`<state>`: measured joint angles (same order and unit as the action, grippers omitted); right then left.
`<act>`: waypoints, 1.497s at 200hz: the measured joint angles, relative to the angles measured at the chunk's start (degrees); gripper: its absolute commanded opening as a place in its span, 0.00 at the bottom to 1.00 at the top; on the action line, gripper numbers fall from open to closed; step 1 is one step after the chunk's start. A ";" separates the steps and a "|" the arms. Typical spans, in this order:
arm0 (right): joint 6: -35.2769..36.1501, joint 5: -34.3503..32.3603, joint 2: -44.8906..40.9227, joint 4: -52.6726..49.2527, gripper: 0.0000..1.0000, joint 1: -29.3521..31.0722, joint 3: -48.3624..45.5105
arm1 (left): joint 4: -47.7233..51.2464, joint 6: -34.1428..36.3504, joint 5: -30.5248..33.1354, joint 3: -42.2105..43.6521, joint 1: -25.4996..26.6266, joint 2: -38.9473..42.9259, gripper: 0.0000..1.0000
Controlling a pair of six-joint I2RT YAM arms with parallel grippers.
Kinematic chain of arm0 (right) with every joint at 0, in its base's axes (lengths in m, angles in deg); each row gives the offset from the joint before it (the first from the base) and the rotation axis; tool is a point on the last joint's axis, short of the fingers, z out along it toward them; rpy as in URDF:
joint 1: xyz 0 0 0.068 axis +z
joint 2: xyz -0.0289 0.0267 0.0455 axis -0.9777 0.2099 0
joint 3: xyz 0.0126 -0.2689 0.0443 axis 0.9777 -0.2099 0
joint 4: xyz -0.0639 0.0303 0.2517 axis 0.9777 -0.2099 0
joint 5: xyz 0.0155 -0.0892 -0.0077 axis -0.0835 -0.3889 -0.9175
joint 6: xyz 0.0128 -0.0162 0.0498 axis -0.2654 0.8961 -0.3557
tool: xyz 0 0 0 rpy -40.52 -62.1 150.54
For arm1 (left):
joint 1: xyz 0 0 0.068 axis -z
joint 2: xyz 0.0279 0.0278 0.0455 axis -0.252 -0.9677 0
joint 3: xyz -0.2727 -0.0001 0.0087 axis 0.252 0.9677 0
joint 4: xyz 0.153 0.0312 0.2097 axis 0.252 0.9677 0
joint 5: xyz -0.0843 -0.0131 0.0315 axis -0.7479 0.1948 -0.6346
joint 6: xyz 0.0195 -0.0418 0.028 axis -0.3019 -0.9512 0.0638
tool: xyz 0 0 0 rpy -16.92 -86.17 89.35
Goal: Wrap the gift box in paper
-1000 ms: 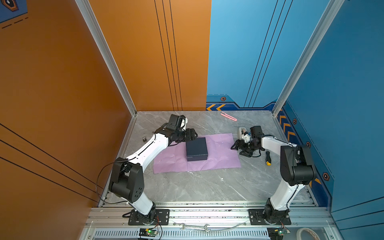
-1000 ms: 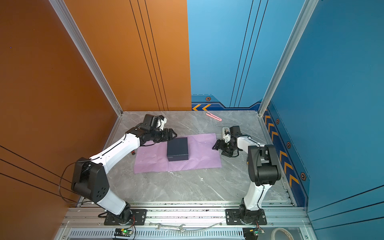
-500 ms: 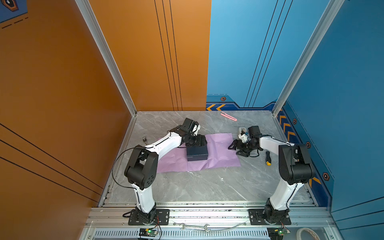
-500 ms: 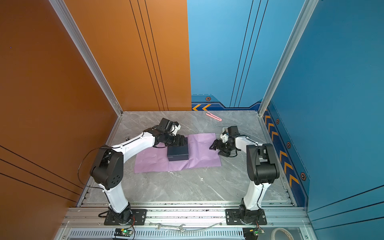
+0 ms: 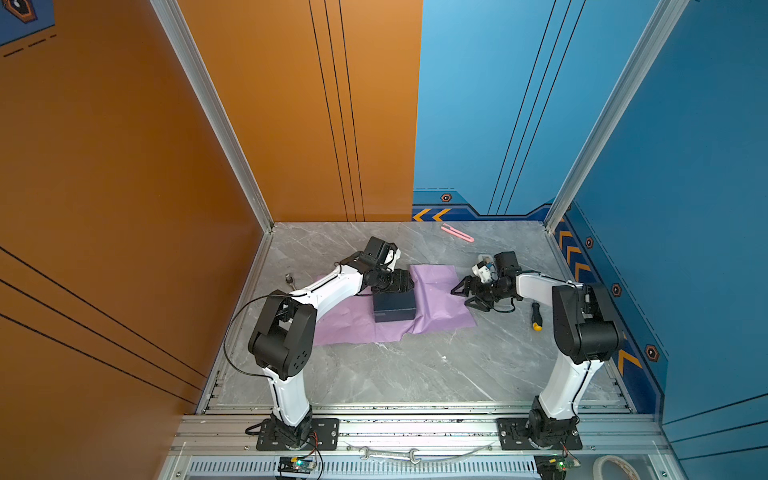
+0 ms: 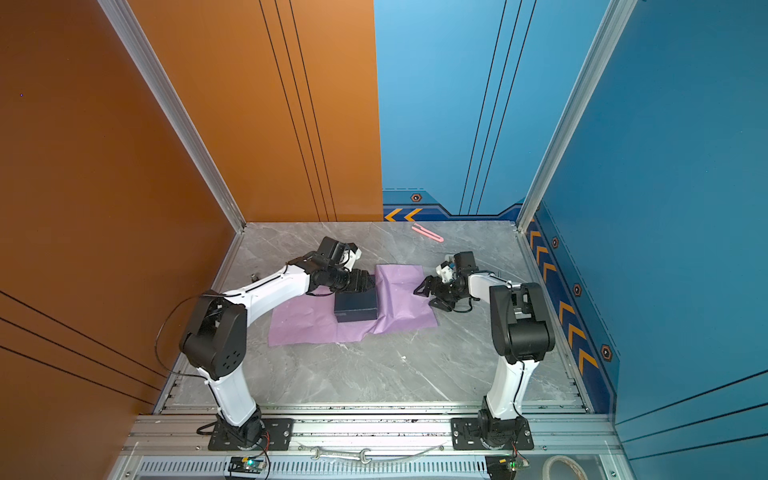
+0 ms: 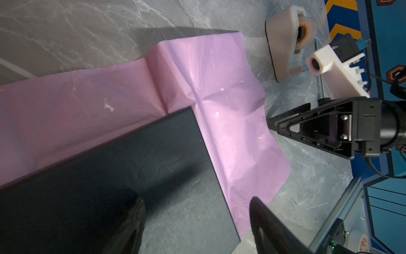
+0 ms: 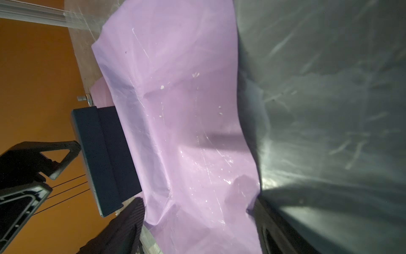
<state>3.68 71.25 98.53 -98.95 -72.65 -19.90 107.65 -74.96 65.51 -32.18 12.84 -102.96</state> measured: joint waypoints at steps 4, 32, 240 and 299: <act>-0.31 0.31 0.24 0.55 0.82 -0.02 0.00 | 0.00 0.00 0.00 0.02 0.00 0.00 0.76; -1.49 1.03 1.42 3.58 0.82 -0.22 0.61 | 0.00 0.00 0.00 0.02 0.00 0.00 0.76; 8.39 -27.06 5.14 -19.15 0.86 6.25 15.72 | -0.44 0.00 0.04 0.37 0.00 0.15 0.76; 2.16 -6.10 4.22 -4.55 0.85 4.68 8.70 | -0.83 -0.02 0.04 0.52 0.02 0.15 0.76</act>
<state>5.85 65.15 102.75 -103.50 -67.97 -11.20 106.82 -74.98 65.56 -31.65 12.87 -102.81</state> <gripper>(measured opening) 0.850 0.760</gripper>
